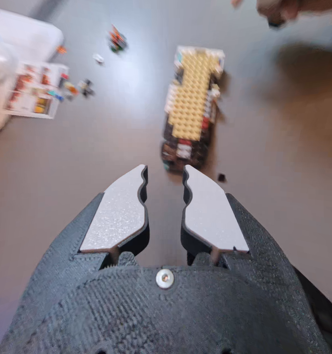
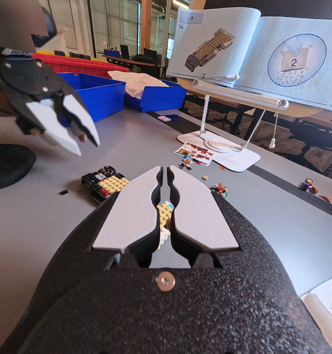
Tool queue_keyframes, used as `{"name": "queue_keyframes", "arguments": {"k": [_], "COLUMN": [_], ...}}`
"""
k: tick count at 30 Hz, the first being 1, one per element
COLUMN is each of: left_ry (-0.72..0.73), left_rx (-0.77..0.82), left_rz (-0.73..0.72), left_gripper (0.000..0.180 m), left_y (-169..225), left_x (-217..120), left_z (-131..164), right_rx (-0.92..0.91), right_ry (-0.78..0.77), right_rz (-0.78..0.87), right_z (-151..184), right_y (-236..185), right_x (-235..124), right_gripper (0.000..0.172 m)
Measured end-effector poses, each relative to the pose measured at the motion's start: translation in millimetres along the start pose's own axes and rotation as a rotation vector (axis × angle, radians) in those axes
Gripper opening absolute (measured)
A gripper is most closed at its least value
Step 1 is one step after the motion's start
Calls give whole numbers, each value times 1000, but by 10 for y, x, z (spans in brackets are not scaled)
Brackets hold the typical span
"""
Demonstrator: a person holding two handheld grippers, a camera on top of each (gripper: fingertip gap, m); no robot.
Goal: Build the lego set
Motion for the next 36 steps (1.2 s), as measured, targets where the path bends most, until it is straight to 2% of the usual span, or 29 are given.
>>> {"name": "queue_keyframes", "arguments": {"k": [4,7,10,14,19,22,28,36], "left_ry": [297,362,292,183,32,-34,-59,-125], "left_rx": [-82,-115,-148,-197,-132,-75,-86,-13], "left_rz": [-246,-310,-240,-20,60,13,34,43], "left_gripper": [30,28,27,27,26,25,21,18], "left_y": [-674,-1020,-1212,-1188,-1067,-1104,-1223,-1231], "left_x": [-311,-330,-28,561,1070,1211,1311,1395], "left_z": [-521,-724,-726,-623,-518,-496,-539,-573], "right_rx": [5,-7,-13,-11,-3,4,14,29], "right_ry": [1,1,3,6,10,13,19,19], "right_rz": [0,3,7,8,13,14,9,7], "right_z": [0,-7,-14,-19,-25,-29,-39,-31], "right_y": [5,4,12,27,60,75,86,100], "right_x": [1,-7,-14,-22,-35,-42,-52,-52], "right_gripper": [4,4,4,4,4,4,4,4]}}
Point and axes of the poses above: each gripper's, where its closed fingertips meet, x out along the fingers, z out of its underside, y = z × x across the jaws, the point moved 3 cm from there along -x, back along the fingers, and after that the axes turned 1 degree about -x, right-handed, at the moved point
